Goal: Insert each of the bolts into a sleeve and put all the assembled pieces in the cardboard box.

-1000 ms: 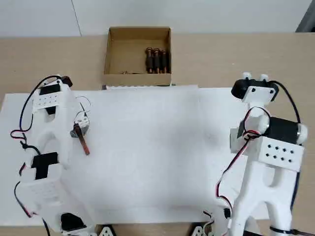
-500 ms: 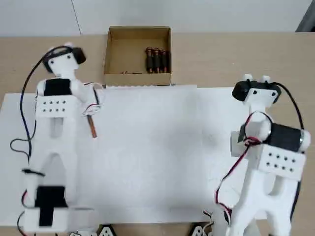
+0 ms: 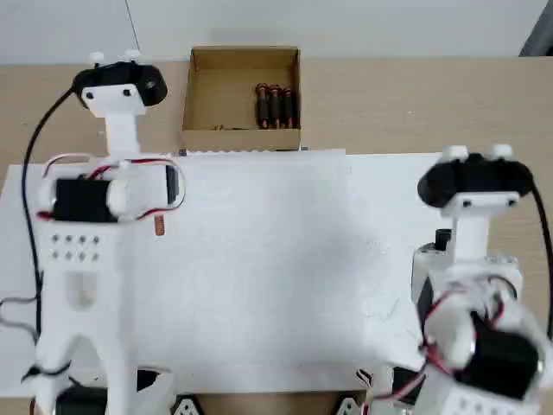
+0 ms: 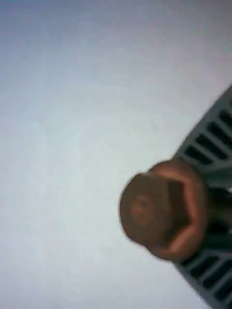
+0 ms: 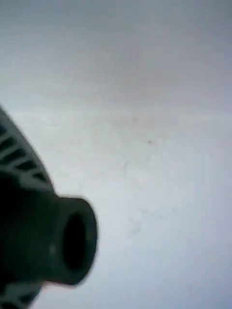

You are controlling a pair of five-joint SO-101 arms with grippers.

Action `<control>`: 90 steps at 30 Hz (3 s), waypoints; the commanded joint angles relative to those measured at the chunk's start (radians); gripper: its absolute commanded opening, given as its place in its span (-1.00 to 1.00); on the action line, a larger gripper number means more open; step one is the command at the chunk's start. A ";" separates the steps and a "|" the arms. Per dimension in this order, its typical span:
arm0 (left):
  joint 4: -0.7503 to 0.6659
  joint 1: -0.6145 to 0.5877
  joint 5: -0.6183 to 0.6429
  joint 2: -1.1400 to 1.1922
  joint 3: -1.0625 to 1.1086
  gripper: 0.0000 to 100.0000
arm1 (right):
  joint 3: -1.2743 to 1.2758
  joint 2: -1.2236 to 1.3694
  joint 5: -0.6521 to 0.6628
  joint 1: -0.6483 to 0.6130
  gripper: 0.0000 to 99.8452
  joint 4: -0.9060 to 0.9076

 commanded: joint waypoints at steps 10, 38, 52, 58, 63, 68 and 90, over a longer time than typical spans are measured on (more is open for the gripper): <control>0.002 0.000 -0.043 -0.319 0.068 -0.99 | 0.245 -0.341 -0.009 0.004 -1.00 -0.174; -0.554 0.005 -0.034 -1.102 0.981 -0.99 | 0.852 -0.607 -0.157 -0.248 -1.00 -0.725; -0.736 0.029 0.127 -1.344 1.268 -0.99 | 1.056 -0.607 -0.186 -0.588 -1.00 -0.961; -0.801 0.104 0.203 -1.372 1.311 -0.99 | 1.151 -0.607 -0.184 -0.740 -1.00 -1.053; -0.875 0.152 0.285 -1.369 1.314 -0.99 | 1.189 -0.607 -0.181 -0.826 -1.00 -1.090; -0.878 0.198 0.390 -1.370 1.314 -0.99 | 1.211 -0.607 -0.178 -0.885 -1.00 -1.098; -0.873 0.400 0.516 -1.367 1.314 -0.99 | 1.185 -0.607 -0.126 -0.987 -1.00 -1.099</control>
